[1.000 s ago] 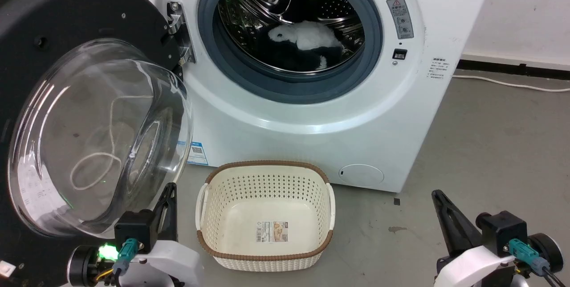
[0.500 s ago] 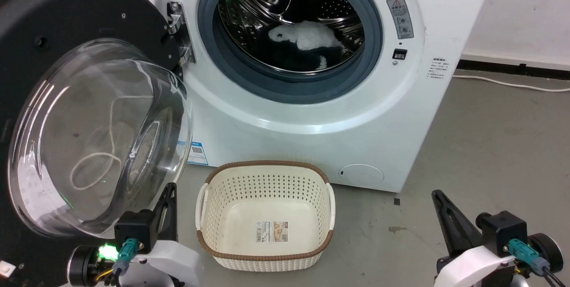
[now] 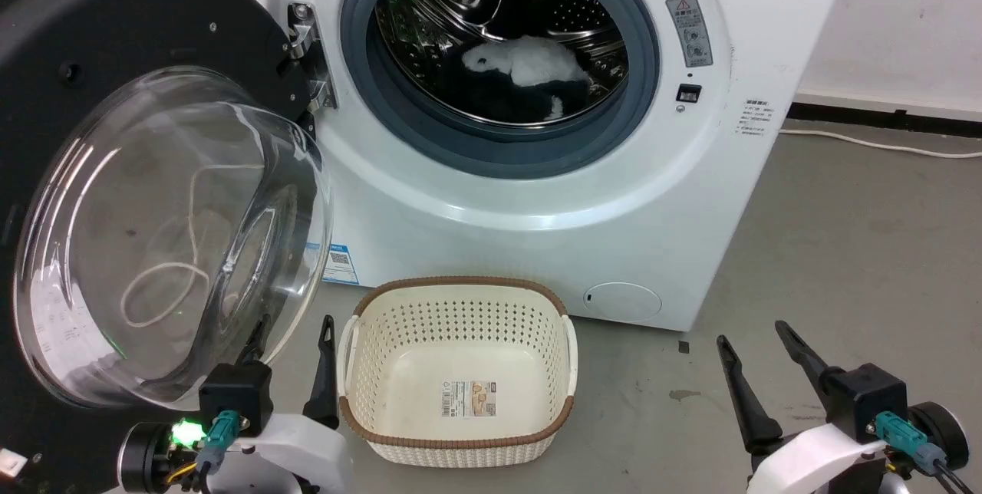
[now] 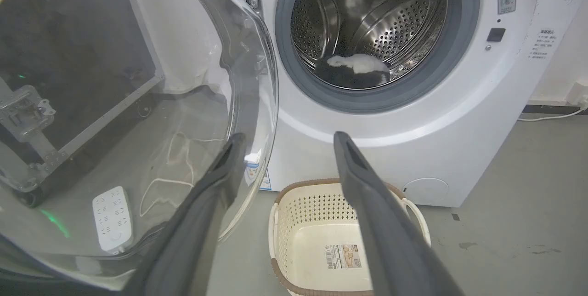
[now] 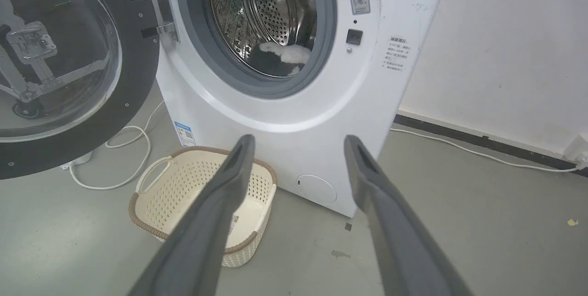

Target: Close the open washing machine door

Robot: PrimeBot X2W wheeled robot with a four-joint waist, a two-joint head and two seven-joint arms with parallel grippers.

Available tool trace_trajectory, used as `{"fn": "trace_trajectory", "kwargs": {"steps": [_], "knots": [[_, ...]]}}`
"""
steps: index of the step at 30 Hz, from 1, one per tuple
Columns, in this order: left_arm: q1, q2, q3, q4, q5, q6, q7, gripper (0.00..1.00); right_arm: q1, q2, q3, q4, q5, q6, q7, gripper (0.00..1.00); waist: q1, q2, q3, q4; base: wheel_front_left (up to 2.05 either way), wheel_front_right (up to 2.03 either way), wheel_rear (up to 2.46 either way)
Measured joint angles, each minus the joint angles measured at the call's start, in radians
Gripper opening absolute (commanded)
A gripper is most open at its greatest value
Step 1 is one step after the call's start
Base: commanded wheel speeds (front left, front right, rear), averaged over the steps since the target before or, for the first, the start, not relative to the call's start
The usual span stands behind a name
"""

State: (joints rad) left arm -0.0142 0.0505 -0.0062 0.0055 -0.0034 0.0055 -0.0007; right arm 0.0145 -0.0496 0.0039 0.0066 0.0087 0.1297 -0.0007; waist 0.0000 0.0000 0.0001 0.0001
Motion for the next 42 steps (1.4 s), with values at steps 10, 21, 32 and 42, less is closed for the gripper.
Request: {"fn": "trace_trajectory", "kwargs": {"steps": [10, 21, 32, 42], "knots": [[0.000, 0.000, -0.007, 0.008, -0.025, 0.000, -0.012, 1.00, 0.001, 0.000, 0.005, 0.008, 0.017, 0.000, -0.012, 1.00, 0.0000, 0.0000, 0.000, 0.002, 0.00, 0.00, 0.00], [0.001, 0.001, -0.015, 0.021, -0.050, -0.006, -0.037, 1.00, 0.011, 0.000, 0.013, 0.017, 0.049, 0.000, -0.039, 1.00, 0.0000, 0.0000, -0.001, 0.004, 0.00, 0.00, 0.00], [0.012, 0.004, -0.027, 0.028, -0.081, -0.017, -0.060, 0.00, 0.022, 0.000, 0.021, 0.026, 0.079, 0.000, -0.062, 1.00, 0.0000, 0.0000, 0.000, 0.006, 0.00, 0.00, 0.00], [0.008, 0.001, 0.011, -0.084, -0.107, -0.026, -0.081, 0.00, 0.027, 0.000, 0.022, 0.040, 0.114, 0.000, -0.082, 1.00, 0.0000, 0.0000, 0.003, 0.027, 0.00, 0.00, 0.00]]}}
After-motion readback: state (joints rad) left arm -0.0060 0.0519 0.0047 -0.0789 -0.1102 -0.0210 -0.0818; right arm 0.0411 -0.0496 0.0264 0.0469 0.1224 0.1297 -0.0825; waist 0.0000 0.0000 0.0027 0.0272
